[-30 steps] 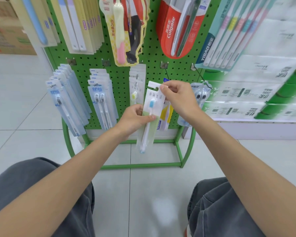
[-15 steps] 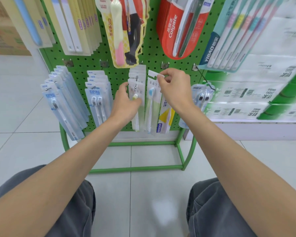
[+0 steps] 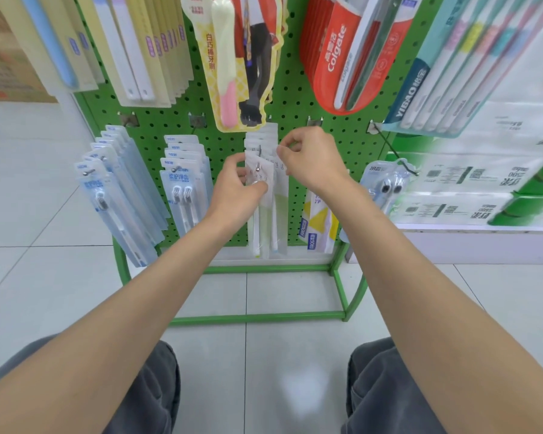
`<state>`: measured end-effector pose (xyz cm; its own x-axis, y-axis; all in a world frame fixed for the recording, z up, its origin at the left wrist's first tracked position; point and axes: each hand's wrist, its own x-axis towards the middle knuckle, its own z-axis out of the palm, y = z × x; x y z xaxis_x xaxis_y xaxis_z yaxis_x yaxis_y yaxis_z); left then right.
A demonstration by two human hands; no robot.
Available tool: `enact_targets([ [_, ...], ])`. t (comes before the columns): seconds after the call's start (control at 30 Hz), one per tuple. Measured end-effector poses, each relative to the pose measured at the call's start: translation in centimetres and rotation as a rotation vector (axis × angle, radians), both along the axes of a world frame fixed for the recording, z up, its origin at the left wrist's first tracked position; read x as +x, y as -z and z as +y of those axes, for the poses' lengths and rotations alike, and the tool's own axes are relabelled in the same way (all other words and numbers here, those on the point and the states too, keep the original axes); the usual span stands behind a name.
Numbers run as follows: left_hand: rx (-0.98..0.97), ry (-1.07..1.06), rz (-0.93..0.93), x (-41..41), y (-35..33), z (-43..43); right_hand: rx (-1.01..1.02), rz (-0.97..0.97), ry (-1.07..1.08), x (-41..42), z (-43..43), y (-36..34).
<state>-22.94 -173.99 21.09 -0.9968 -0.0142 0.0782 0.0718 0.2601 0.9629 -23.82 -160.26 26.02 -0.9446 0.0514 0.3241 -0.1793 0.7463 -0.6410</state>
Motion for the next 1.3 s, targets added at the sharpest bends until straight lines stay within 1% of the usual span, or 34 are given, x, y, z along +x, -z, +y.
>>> enact_targets([
  [0.27,-0.003,-0.006,-0.006,0.2,-0.1,0.0,-0.029,-0.1,-0.091,-0.5,-0.9,0.1],
  [0.33,-0.003,-0.01,-0.013,0.1,0.0,-0.1,-0.03,-0.095,-0.076,-0.8,-1.0,0.1],
  [0.4,0.001,-0.007,-0.018,0.0,0.0,-0.2,-0.031,-0.043,-0.02,-1.2,-0.8,-0.2],
  [0.5,0.02,0.02,-0.016,0.0,-0.1,-0.4,0.087,0.063,0.04,-2.0,-0.2,-0.5],
  [0.6,0.022,0.017,-0.016,0.0,-0.2,-0.5,0.215,0.038,0.003,-2.8,0.2,-0.2],
  [0.67,0.025,0.013,-0.02,0.0,-0.3,-0.6,0.249,0.007,-0.04,-3.3,0.3,0.1],
  [0.77,0.034,0.013,-0.023,-0.1,-0.4,-0.7,0.23,0.009,-0.059,-3.7,0.2,0.2],
  [0.97,0.017,0.001,-0.013,0.0,-0.4,-0.6,0.192,0.036,-0.029,-3.4,0.4,0.5],
  [1.2,-0.007,0.004,0.015,0.0,-0.3,-0.6,0.217,0.076,-0.002,-2.1,0.4,0.5],
  [1.3,-0.009,0.007,0.026,0.0,-0.1,-0.7,0.14,0.08,0.022,-1.4,1.0,0.7],
])
